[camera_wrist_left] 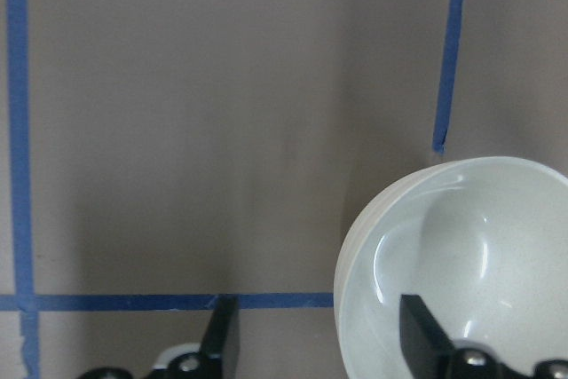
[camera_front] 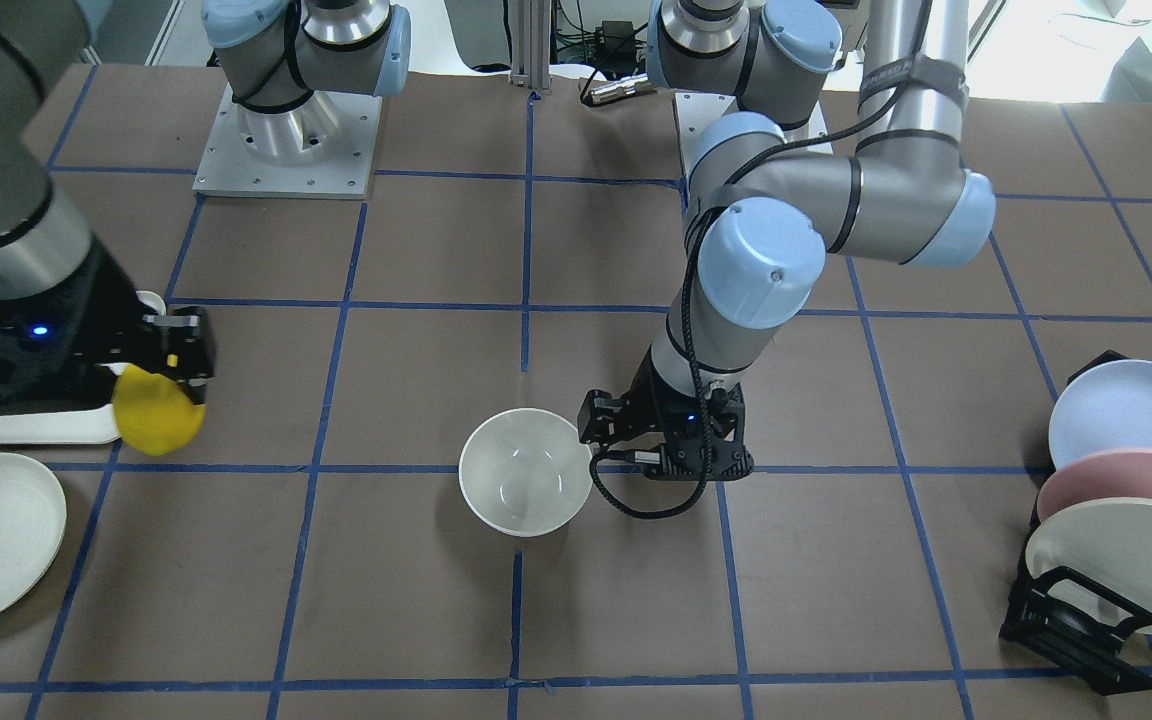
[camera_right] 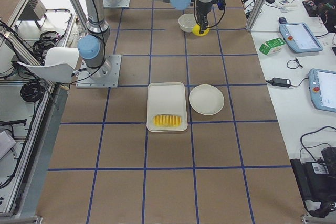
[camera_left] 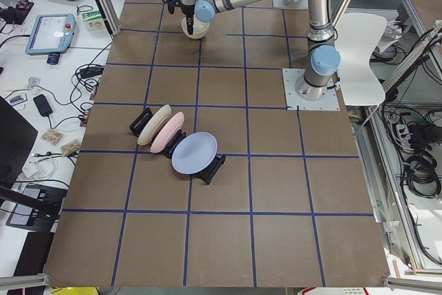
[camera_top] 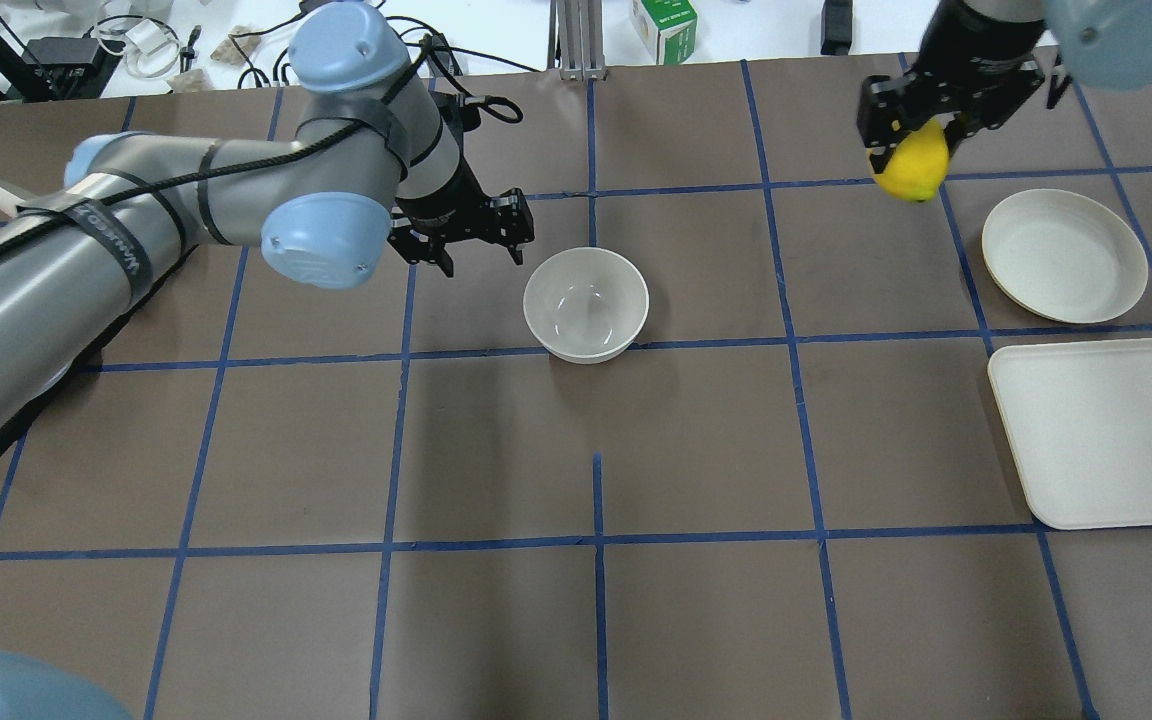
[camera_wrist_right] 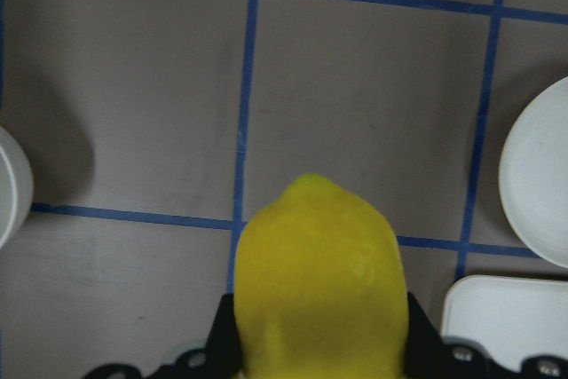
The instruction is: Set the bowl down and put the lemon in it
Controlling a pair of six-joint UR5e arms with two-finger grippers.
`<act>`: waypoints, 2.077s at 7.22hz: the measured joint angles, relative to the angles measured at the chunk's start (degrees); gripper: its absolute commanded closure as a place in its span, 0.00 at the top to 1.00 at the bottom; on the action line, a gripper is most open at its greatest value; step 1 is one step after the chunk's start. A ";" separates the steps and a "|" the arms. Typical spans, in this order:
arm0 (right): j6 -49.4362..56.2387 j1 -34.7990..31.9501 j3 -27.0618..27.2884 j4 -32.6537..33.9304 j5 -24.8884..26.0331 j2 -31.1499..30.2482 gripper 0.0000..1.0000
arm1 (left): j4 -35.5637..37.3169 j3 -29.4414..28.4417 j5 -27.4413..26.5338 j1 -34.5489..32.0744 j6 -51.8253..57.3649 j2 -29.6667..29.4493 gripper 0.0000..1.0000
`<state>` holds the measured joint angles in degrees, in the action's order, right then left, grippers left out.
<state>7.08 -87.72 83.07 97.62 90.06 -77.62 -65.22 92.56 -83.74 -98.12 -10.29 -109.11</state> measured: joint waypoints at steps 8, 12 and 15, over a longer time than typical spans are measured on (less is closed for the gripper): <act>-34.09 -24.26 0.27 16.69 0.01 16.84 0.28 | -25.27 -5.04 -5.89 9.77 14.17 17.74 1.00; -35.82 -24.60 3.65 23.46 -0.32 19.71 0.40 | -26.25 -5.15 -5.77 10.21 14.58 18.44 1.00; -36.12 -24.60 4.00 24.84 -0.30 20.73 1.00 | -26.27 -5.11 -5.74 10.31 14.60 18.42 1.00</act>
<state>-29.04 -112.32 87.07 122.46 89.75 -56.89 -91.49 87.45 -89.47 -87.81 4.31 -90.69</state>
